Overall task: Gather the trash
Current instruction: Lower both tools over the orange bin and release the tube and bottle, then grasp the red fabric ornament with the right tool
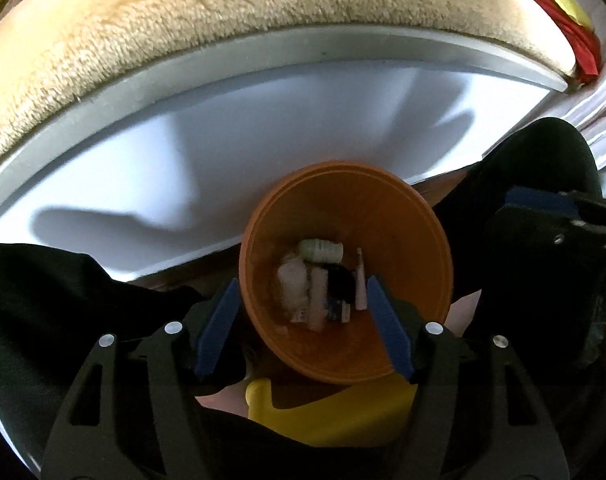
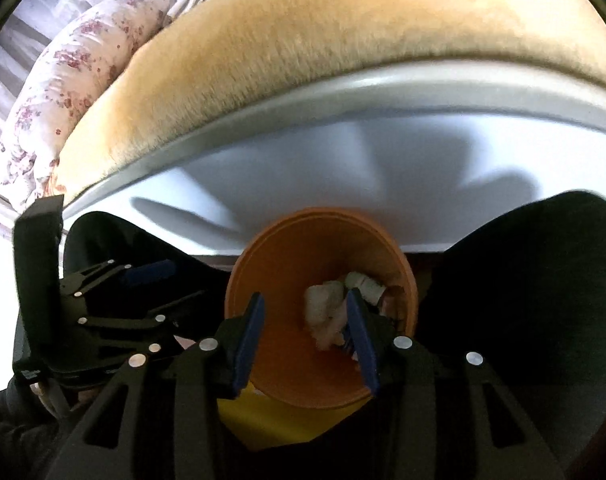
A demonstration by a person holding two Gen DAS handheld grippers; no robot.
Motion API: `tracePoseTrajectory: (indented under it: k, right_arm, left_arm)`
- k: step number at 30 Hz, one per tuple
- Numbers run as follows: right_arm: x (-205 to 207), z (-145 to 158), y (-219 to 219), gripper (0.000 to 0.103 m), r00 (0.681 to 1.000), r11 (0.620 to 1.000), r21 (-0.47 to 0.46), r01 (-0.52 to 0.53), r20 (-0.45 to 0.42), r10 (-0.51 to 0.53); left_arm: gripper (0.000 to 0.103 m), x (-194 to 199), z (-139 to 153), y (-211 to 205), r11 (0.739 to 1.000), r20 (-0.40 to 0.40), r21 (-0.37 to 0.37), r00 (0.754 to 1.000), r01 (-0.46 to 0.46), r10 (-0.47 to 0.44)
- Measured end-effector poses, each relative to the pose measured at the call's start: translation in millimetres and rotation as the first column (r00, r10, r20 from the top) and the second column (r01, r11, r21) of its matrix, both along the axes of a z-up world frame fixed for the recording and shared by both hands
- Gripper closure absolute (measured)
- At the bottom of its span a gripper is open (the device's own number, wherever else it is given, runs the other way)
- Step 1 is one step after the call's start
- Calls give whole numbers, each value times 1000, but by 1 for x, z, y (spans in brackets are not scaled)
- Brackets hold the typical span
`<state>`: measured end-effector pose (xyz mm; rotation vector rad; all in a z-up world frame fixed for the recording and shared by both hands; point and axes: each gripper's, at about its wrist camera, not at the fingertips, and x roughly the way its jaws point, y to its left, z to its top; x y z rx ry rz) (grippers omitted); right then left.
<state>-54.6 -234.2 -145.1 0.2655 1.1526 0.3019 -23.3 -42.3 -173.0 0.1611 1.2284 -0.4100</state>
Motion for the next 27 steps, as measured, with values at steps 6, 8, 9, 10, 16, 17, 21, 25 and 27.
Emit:
tracePoseTrajectory:
  k: [6, 8, 9, 10, 16, 17, 21, 25, 27]
  right_arm:
    - [2, 67, -7, 59, 985, 999, 22, -34, 169, 30]
    - [20, 98, -22, 55, 973, 999, 31, -19, 233, 11]
    - [30, 105, -29, 55, 969, 1000, 30, -5, 249, -2]
    - [42, 114, -37, 54, 963, 1000, 26, 14, 268, -20]
    - [153, 136, -75, 49, 939, 988, -49, 148, 321, -125]
    - [164, 134, -78, 49, 938, 986, -53, 159, 321, -134]
    - [224, 128, -79, 47, 942, 980, -90, 180, 302, -146]
    - [264, 119, -77, 44, 947, 966, -162, 199, 284, -147]
    - [279, 116, -76, 40, 951, 962, -191, 197, 278, -139]
  left_arm:
    - [38, -7, 37, 5, 999, 88, -26, 996, 20, -18]
    - [38, -7, 57, 5, 998, 134, -46, 991, 34, -28]
    - [37, -7, 72, 5, 997, 174, -59, 984, 42, -31]
    - [33, -8, 81, 4, 997, 200, -66, 979, 45, -31]
    - [27, -6, 115, -1, 993, 297, -113, 955, 42, -7]
    - [27, -5, 115, -3, 994, 302, -107, 953, 39, -5]
    - [27, -2, 107, -9, 995, 291, -91, 957, 33, -5]
    - [27, 2, 98, -6, 995, 267, -93, 964, 26, 0]
    - [27, 5, 98, -5, 995, 261, -97, 965, 21, 5]
